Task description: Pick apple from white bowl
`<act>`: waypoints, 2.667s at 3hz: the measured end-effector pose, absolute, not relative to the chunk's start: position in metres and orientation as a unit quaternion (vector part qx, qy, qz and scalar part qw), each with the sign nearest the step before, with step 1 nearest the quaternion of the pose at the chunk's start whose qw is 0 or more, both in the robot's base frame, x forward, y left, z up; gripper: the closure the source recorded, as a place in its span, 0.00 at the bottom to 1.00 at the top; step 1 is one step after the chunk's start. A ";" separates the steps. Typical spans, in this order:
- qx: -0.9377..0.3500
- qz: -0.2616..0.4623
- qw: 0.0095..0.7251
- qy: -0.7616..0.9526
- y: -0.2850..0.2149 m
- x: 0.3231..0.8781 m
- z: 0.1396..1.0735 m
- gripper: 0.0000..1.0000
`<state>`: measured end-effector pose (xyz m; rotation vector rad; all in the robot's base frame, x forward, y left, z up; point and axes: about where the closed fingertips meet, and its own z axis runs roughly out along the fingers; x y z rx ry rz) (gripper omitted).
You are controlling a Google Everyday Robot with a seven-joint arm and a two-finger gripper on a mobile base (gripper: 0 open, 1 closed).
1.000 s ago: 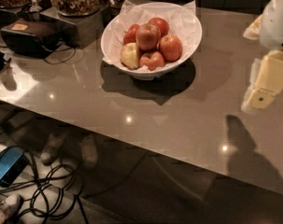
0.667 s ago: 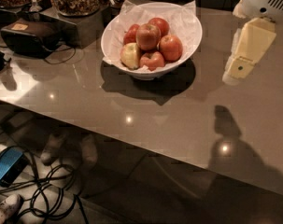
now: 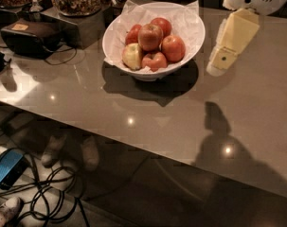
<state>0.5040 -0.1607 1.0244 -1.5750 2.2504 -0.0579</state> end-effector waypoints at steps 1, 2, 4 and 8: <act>-0.557 -0.031 0.196 0.807 -0.104 0.553 1.033 0.00; -0.558 -0.031 0.207 0.803 -0.098 0.558 1.035 0.00; -0.503 0.010 0.220 0.836 -0.070 0.620 1.023 0.00; -0.451 0.044 0.252 0.855 -0.058 0.656 1.017 0.31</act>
Offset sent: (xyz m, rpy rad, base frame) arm 0.0662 0.0830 0.0110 -0.0570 0.0299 -0.0085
